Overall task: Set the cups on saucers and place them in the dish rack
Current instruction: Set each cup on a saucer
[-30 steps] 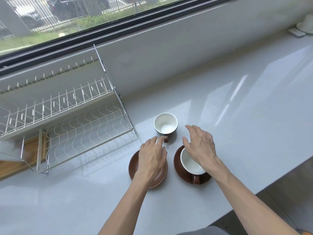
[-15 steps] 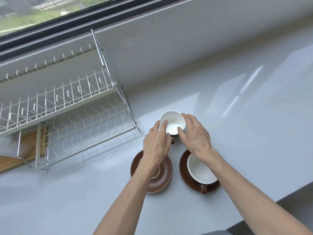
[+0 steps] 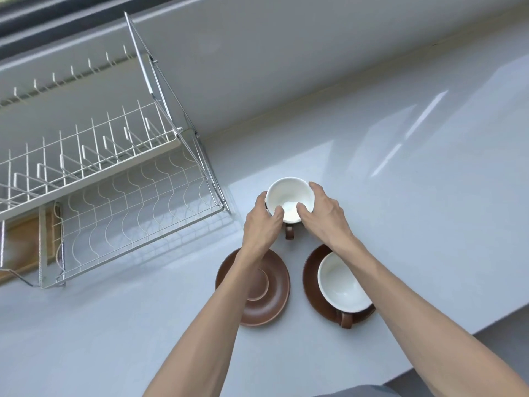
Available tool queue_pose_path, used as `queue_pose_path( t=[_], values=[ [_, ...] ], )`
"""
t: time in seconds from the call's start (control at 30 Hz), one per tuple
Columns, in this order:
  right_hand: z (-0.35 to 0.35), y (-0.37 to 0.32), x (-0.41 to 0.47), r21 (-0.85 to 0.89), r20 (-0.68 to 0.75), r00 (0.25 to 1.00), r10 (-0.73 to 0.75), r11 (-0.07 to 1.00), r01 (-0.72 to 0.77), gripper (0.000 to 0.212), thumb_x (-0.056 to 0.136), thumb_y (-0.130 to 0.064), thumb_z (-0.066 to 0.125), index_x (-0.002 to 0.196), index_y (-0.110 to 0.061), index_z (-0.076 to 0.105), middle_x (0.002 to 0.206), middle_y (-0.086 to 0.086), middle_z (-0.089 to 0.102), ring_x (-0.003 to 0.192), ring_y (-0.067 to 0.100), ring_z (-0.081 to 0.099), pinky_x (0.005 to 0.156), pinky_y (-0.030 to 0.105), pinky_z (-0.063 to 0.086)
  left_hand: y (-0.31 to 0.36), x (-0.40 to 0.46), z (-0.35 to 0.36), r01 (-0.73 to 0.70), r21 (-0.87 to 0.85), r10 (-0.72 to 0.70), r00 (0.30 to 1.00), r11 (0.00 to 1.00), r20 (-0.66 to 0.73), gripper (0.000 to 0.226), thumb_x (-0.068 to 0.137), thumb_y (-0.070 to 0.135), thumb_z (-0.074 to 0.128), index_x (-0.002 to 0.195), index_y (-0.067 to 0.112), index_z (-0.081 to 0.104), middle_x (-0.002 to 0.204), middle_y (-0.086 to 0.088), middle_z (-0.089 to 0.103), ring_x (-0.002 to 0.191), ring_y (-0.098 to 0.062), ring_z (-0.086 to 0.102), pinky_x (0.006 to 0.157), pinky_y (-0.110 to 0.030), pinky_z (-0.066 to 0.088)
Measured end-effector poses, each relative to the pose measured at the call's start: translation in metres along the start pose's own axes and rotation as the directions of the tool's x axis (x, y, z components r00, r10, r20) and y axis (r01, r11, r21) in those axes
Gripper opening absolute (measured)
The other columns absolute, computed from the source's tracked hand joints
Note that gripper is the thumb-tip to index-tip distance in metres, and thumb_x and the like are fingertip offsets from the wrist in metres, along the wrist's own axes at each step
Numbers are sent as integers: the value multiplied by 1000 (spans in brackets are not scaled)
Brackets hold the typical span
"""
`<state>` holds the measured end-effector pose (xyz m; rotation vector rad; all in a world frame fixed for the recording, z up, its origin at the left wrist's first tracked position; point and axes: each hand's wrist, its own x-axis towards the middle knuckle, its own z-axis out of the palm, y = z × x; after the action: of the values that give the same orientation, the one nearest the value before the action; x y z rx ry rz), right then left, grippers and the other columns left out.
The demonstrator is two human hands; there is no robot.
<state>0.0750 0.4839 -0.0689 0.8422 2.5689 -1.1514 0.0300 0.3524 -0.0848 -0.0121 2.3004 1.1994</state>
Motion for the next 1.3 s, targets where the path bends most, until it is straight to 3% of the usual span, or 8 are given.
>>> queue_pose_path(
  t=[0.13, 0.33, 0.7, 0.87, 1.07, 1.3],
  values=[
    [1, -2, -1, 46, 1, 999, 40, 998, -40, 62, 92, -26, 51, 150, -17, 30, 134, 15, 56, 124, 36, 48, 99, 37, 39, 2, -3, -2, 7, -7, -7, 1000, 1000, 11, 51, 87, 30, 51, 138, 30, 46, 99, 14, 56, 102, -30, 68, 94, -48, 55],
    [2, -4, -12, 57, 1, 999, 47, 997, -47, 63, 91, -25, 51, 149, -17, 31, 129, 15, 58, 120, 36, 50, 96, 36, 40, 4, -16, -6, 21, 48, -21, 1000, 999, 15, 48, 89, 29, 51, 137, 30, 45, 108, 5, 57, 99, -34, 70, 97, -48, 52],
    [1, -17, -49, 76, -42, 999, -3, 997, 6, 64, 89, -26, 50, 149, -17, 32, 120, 14, 64, 116, 35, 53, 93, 36, 41, 3, -56, -27, -6, 11, 6, 1000, 1000, -13, 57, 79, 36, 51, 136, 34, 49, 110, 8, 59, 101, -31, 69, 95, -48, 54],
    [10, -22, -74, 51, -44, 999, -15, 999, 17, 63, 88, -27, 51, 148, -16, 33, 113, 14, 68, 119, 34, 53, 93, 36, 40, -7, -81, -40, -13, 26, 13, 1000, 1000, -23, 50, 90, 29, 54, 140, 29, 49, 121, 4, 62, 112, -26, 63, 102, -42, 48],
    [26, -25, -108, 39, -22, 999, -41, 998, 42, 63, 91, -26, 52, 149, -15, 33, 133, 13, 59, 128, 34, 47, 101, 37, 37, -40, -103, -49, 40, -59, -41, 999, 997, -29, 73, 69, 48, 49, 140, 35, 48, 122, 1, 65, 105, -27, 70, 96, -47, 55],
    [48, -24, -139, 2, 26, 997, -68, 998, 68, 60, 91, -27, 51, 147, -15, 35, 137, 14, 56, 129, 33, 47, 102, 37, 38, -70, -138, -59, 70, -103, -72, 997, 992, -12, 54, 74, 48, 46, 126, 42, 54, 109, 6, 70, 100, -26, 70, 94, -49, 56]
  ],
)
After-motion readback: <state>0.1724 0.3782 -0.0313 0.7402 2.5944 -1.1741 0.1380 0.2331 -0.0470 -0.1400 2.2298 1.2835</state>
